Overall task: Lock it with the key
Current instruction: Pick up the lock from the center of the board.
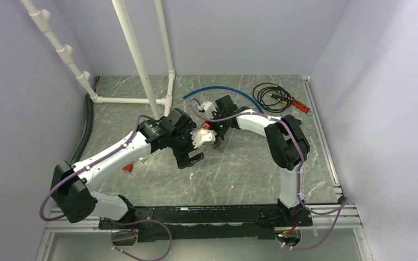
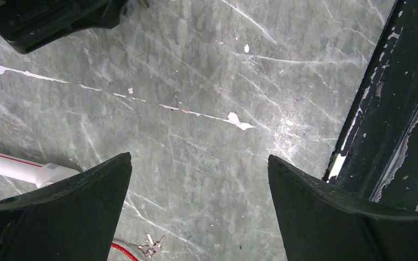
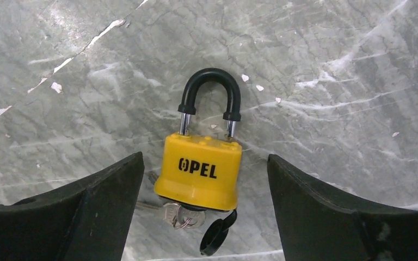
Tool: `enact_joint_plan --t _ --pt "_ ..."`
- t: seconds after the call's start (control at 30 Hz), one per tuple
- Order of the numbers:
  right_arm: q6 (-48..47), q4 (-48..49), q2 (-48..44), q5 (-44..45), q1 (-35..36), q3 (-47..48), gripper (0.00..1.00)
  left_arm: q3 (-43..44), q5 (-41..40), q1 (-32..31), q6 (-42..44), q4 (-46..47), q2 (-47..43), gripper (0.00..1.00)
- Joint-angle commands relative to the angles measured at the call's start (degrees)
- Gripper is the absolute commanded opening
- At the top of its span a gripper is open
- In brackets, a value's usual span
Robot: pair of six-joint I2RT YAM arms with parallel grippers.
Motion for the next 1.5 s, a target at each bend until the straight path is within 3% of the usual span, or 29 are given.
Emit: enact_joint_plan --t 0.0,0.3,0.53,0.8,0.97,1.2,1.47 --pt "0.66 2.10 1.07 1.03 0.13 1.19 0.82 2.41 0.00 -0.20 -1.57 1.59 -0.27 0.99" --pt "-1.17 2.60 -3.65 2.92 0.02 -4.29 0.54 4.76 0.22 -0.15 -3.08 0.26 1.40 0.99" --pt "-3.90 6.32 -15.45 -1.09 -3.18 -11.17 0.37 7.09 4.81 -0.19 -8.01 -0.38 3.48 0.99" --pt "-7.36 9.87 -32.92 -7.48 -10.85 -19.70 0.31 12.76 12.43 0.00 -13.76 -0.55 4.91 0.99" --pt "-10.63 11.20 -43.41 -13.42 -16.26 -24.59 0.28 16.50 23.09 4.57 -19.40 1.69 6.97 0.98" --pt "-15.31 7.62 -49.57 -21.10 -17.54 -27.26 0.22 22.07 31.55 7.52 -26.54 5.66 12.66 0.95" --pt "-19.72 2.00 -52.89 -28.71 -17.60 -27.76 0.21 22.93 40.80 10.97 -41.65 14.60 19.30 0.88"
